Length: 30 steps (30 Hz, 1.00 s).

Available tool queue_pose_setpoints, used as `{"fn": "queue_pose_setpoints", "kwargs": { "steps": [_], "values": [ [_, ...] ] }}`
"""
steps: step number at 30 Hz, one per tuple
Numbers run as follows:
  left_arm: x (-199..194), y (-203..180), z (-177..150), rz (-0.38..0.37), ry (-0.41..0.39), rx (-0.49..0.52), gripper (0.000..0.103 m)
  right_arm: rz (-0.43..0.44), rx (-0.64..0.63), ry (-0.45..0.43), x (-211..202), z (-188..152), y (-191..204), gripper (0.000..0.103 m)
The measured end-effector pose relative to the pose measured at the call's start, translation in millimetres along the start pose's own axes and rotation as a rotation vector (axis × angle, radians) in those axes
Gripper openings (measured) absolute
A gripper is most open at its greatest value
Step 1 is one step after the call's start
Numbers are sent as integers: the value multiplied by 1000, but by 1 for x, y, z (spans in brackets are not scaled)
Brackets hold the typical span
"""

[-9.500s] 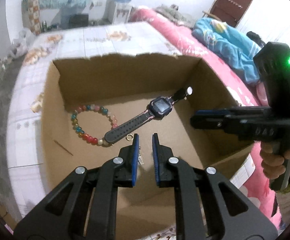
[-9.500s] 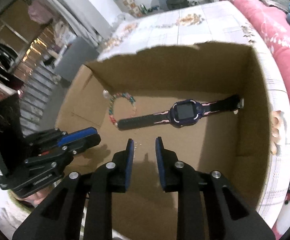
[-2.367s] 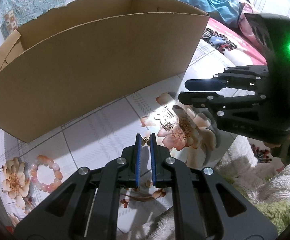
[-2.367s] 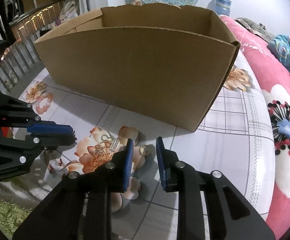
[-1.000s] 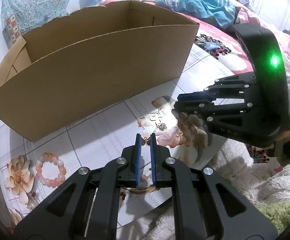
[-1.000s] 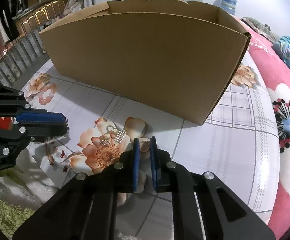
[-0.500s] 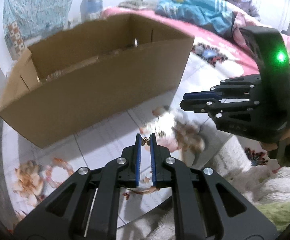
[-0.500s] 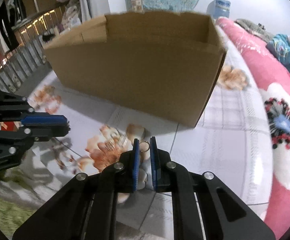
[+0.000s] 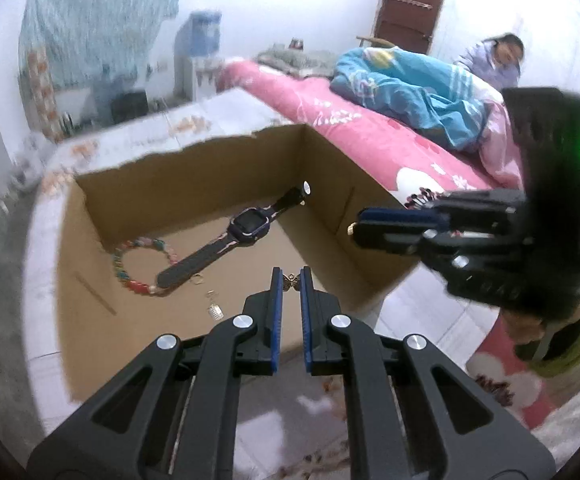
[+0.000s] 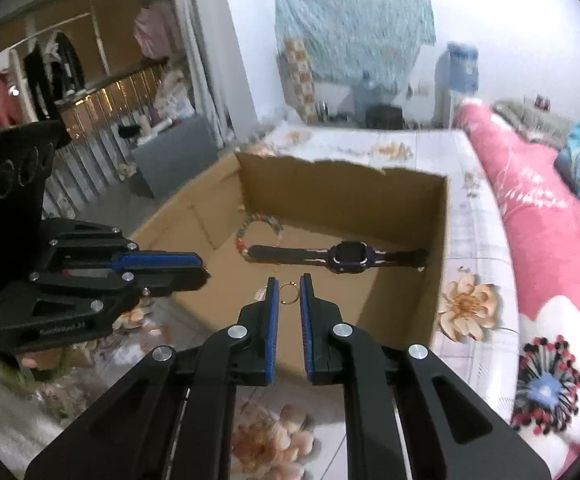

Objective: Organize jewelry
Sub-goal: 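Carry both earrings into the box and open both tools, then withdraw both tools from the box toward the flower print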

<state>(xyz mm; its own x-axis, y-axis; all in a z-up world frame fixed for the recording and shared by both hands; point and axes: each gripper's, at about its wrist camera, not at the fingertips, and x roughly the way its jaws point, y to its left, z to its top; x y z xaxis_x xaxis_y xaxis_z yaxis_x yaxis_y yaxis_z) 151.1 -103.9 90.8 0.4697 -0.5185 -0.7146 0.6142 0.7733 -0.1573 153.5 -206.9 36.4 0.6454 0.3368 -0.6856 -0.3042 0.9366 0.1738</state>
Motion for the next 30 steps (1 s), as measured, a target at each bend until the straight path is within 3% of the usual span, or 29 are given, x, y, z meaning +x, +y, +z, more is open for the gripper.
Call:
{"fn": "queue_pose_setpoints", "kwargs": {
  "steps": [6, 12, 16, 21, 30],
  "values": [
    [48, 25, 13, -1, 92, -57, 8, -15, 30, 100, 42, 19, -19, 11],
    [62, 42, 22, -5, 105, -121, 12, -19, 39, 74, 43, 27, -32, 12],
    [55, 47, 22, -3, 79, -146, 20, -31, 55, 19, 25, 30, -38, 23],
    [36, 52, 19, 2, 39, -170, 25, -59, 76, -52, -6, 25, -40, 25],
    [-21, 45, -8, 32, -40, -184, 45, -97, 116, -151, -65, -9, -31, 35]
  ]
}}
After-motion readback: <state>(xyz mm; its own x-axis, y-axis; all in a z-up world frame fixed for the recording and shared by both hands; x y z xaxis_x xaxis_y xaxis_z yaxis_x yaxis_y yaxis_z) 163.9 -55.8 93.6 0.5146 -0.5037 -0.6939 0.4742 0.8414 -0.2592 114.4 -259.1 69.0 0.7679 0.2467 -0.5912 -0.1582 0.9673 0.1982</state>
